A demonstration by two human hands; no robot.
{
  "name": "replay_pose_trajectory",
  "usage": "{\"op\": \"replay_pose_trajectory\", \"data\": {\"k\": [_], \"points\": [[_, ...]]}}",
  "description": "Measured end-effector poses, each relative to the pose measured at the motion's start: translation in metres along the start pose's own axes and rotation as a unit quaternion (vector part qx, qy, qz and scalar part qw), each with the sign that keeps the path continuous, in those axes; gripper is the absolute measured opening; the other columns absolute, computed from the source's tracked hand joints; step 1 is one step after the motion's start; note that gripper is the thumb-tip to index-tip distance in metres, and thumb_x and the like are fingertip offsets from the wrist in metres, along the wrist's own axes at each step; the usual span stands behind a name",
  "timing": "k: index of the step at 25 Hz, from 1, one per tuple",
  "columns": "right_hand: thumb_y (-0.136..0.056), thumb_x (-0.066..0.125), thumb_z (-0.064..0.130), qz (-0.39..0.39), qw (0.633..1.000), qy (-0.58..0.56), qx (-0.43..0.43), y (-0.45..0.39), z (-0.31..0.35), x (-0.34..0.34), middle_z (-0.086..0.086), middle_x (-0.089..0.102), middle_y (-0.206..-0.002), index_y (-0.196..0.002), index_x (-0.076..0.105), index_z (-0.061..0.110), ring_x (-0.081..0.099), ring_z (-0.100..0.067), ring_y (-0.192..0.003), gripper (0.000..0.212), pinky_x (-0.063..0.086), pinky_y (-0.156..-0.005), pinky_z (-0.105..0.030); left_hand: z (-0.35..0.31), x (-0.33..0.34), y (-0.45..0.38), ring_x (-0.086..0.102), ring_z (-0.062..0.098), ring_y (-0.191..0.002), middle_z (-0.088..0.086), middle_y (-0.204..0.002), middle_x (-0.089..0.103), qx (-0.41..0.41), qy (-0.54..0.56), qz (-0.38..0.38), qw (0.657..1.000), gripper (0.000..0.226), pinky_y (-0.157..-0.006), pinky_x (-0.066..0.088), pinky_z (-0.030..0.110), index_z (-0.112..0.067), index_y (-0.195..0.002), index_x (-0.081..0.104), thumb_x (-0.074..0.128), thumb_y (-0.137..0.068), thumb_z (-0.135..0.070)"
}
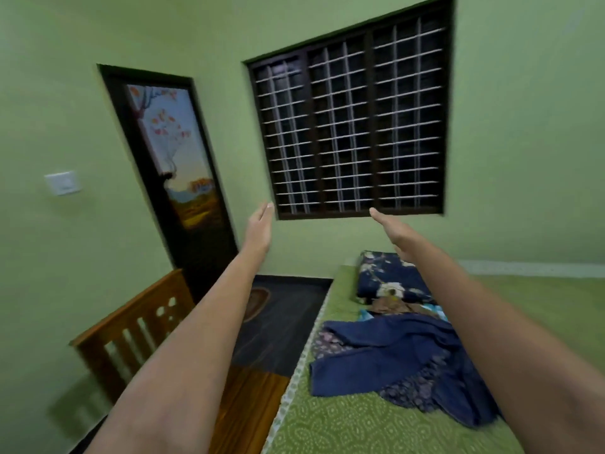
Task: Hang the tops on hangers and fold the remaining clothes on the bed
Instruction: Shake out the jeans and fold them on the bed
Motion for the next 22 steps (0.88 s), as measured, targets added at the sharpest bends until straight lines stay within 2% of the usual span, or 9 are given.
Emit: {"op": "replay_pose_trajectory", "data": {"k": [3,7,13,17,20,22], "points": [[-0.096,0.042,0.053,-0.065,0.998,0.016,0.012,0.011,-0.019,-0.053,-0.007,0.023,-0.157,-0.149,0.028,0.011,0.022,-0.026,-0.144,0.069,0.017,-0.115,-0.042,0.008,0.064,-0.008,0.034,0.017,-0.138,0.006,-0.150,0.037,0.021,0.018,0.088,0.996,0.048,-0.103,0.022,0.016,-0.005,-0.144,0.038,0.041,-0.102,-0.029],[-0.096,0.045,0.051,-0.121,0.991,0.030,0.039,0.018,-0.042,-0.107,-0.006,0.024,-0.157,-0.149,0.028,0.008,0.026,-0.026,-0.142,0.071,0.017,-0.115,-0.041,0.023,0.137,-0.010,0.033,0.017,-0.139,0.004,-0.151,0.036,0.005,0.041,0.174,0.984,0.050,-0.103,0.023,0.020,-0.008,-0.146,0.036,0.040,-0.102,-0.032],[-0.096,0.041,0.054,-0.109,0.986,0.071,0.103,-0.015,-0.102,-0.144,-0.007,0.020,-0.158,-0.151,0.025,0.013,0.022,-0.026,-0.144,0.070,0.014,-0.116,-0.044,0.057,0.210,-0.037,0.032,0.019,-0.139,0.004,-0.151,0.036,-0.011,0.031,0.222,0.974,0.049,-0.105,0.023,0.023,-0.009,-0.145,0.037,0.040,-0.102,-0.033],[-0.096,0.043,0.053,-0.106,0.978,0.089,0.154,-0.068,-0.165,-0.166,-0.010,0.024,-0.156,-0.148,0.030,0.007,0.027,-0.030,-0.141,0.071,0.020,-0.113,-0.045,0.126,0.264,-0.070,0.029,0.021,-0.141,0.005,-0.154,0.032,-0.046,-0.044,0.260,0.964,0.054,-0.112,0.022,0.030,-0.009,-0.147,0.033,0.036,-0.102,-0.038],[-0.098,0.041,0.048,-0.087,0.965,0.088,0.232,-0.105,-0.241,-0.176,-0.012,0.025,-0.155,-0.147,0.031,0.005,0.029,-0.031,-0.140,0.066,0.027,-0.108,-0.042,0.198,0.306,-0.085,0.027,0.022,-0.142,0.003,-0.156,0.027,-0.116,-0.076,0.284,0.949,0.059,-0.112,0.023,0.033,-0.011,-0.150,0.027,0.034,-0.101,-0.044],[-0.100,0.043,0.042,-0.083,0.950,0.084,0.288,-0.116,-0.299,-0.176,-0.012,0.033,-0.150,-0.146,0.032,0.005,0.034,-0.031,-0.137,0.061,0.034,-0.099,-0.036,0.252,0.335,-0.080,0.026,0.022,-0.142,0.005,-0.156,0.024,-0.164,-0.089,0.297,0.937,0.059,-0.111,0.024,0.032,-0.011,-0.151,0.023,0.034,-0.102,-0.042]]}}
Point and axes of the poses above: each hand's wrist, its own y-axis away from the middle knuckle, its own x-axis out of the palm, z = x × y, the point moved 10 cm from there along -y, towards the middle knuckle
